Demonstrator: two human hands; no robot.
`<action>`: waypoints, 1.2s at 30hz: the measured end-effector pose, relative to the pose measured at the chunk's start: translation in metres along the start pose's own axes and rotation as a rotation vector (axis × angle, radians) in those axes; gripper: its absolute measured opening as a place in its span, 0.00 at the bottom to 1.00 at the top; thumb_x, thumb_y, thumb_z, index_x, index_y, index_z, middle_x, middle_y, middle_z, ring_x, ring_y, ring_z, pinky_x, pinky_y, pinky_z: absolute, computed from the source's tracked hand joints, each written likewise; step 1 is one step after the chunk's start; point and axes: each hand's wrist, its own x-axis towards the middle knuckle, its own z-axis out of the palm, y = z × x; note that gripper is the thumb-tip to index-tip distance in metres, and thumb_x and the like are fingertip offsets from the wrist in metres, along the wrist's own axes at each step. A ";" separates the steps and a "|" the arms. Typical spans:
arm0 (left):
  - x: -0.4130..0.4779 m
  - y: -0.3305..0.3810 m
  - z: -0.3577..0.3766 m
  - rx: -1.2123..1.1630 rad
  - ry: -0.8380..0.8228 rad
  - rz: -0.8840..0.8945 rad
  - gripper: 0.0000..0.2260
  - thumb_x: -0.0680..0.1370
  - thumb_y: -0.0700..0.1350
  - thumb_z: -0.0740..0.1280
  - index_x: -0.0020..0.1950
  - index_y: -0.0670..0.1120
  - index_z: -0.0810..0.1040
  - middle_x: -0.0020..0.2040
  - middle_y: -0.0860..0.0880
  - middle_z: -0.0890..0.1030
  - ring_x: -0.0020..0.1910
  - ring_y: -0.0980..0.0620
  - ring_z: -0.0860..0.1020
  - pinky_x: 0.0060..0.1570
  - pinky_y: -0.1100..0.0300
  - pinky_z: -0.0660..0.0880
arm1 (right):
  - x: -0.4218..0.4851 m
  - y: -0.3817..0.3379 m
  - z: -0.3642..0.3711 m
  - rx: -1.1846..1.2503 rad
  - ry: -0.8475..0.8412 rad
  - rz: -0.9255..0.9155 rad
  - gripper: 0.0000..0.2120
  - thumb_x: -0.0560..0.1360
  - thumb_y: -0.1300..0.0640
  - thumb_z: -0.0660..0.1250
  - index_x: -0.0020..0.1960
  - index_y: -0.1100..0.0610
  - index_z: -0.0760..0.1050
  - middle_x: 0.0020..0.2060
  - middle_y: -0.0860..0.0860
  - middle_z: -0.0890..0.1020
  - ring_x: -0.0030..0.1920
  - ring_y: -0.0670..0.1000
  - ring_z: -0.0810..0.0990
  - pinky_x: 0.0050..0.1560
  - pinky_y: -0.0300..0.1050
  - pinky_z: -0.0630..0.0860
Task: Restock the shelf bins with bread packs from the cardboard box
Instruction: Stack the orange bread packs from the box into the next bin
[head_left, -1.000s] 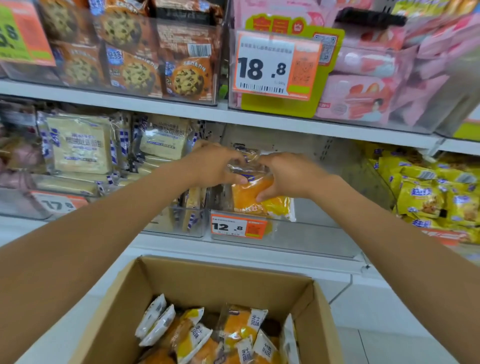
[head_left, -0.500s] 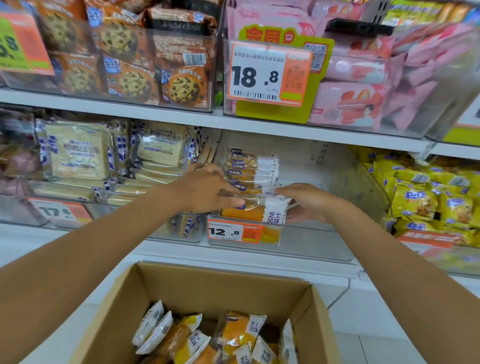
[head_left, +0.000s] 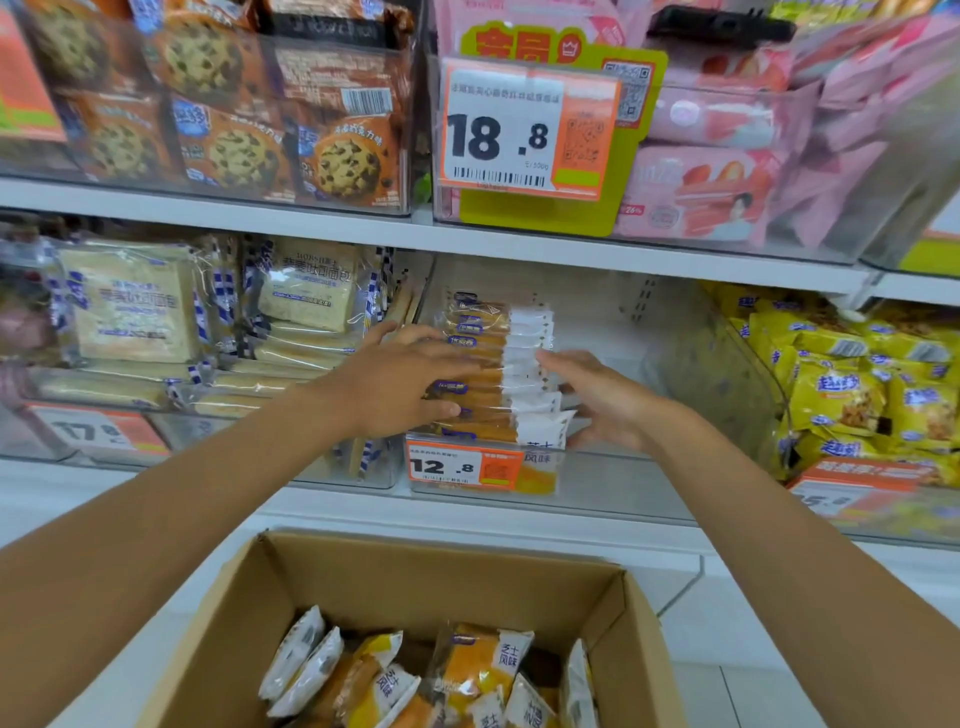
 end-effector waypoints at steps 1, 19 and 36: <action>-0.002 -0.001 0.002 -0.031 0.051 -0.018 0.27 0.79 0.62 0.60 0.77 0.61 0.59 0.78 0.57 0.60 0.78 0.55 0.49 0.75 0.48 0.41 | -0.001 -0.003 0.003 -0.124 0.054 -0.088 0.32 0.77 0.39 0.63 0.76 0.45 0.55 0.66 0.46 0.71 0.64 0.54 0.74 0.58 0.54 0.76; -0.013 0.005 0.012 -0.086 0.193 -0.163 0.19 0.81 0.60 0.57 0.70 0.57 0.73 0.79 0.54 0.55 0.78 0.51 0.52 0.75 0.46 0.47 | 0.004 0.009 0.021 -0.695 -0.005 -0.312 0.26 0.79 0.37 0.55 0.75 0.45 0.63 0.78 0.49 0.56 0.78 0.49 0.53 0.75 0.45 0.50; -0.147 0.076 0.096 -0.675 -0.076 -0.466 0.09 0.81 0.51 0.62 0.52 0.49 0.80 0.50 0.52 0.81 0.49 0.52 0.79 0.52 0.52 0.78 | -0.097 0.173 0.127 -0.727 -0.024 -0.232 0.10 0.78 0.56 0.64 0.57 0.55 0.79 0.53 0.49 0.82 0.54 0.49 0.79 0.52 0.41 0.74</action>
